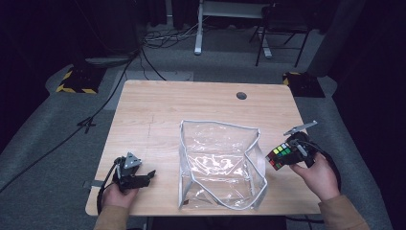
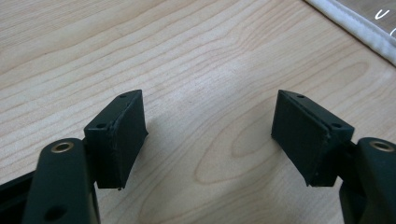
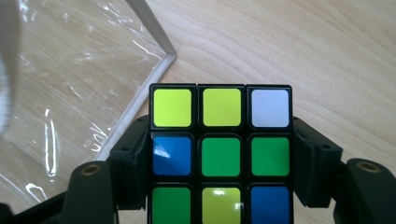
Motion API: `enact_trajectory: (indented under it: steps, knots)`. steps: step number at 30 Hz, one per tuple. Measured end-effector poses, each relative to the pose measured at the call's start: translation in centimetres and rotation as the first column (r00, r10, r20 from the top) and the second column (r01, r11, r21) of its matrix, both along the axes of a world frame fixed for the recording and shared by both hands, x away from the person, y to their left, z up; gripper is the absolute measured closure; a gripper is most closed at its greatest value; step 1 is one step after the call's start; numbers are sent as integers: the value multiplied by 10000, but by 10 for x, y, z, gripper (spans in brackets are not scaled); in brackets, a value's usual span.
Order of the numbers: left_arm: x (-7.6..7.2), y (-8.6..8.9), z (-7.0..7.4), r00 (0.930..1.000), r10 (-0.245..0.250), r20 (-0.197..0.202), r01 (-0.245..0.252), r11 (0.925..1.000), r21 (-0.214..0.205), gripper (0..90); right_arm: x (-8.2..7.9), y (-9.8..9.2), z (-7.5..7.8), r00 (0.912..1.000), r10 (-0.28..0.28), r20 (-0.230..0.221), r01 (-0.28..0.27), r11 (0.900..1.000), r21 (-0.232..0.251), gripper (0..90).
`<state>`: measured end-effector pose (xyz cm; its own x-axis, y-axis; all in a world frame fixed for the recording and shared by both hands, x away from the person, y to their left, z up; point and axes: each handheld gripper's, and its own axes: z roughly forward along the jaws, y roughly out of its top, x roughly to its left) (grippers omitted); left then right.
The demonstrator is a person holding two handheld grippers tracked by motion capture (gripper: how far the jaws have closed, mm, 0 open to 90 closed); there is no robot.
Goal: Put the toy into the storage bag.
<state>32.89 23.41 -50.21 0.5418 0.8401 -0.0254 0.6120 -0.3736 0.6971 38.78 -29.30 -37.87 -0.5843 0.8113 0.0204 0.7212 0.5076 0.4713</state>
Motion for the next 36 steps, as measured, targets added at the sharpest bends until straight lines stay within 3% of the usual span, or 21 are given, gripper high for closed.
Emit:
enact_trajectory:
  steps: [19, 36]
  knots:
    - [3, -1, 0, 10000, 74, -51, -74, 10000, 18, 241, -10, -2, 71, 9945, 261, 1010, -313, 9983, 496, 337]
    - [3, -1, 0, 10000, 75, -50, -75, 10000, 21, 240, -25, 0, 110, 9830, 610, 1732, -795, 9916, 1018, 337]
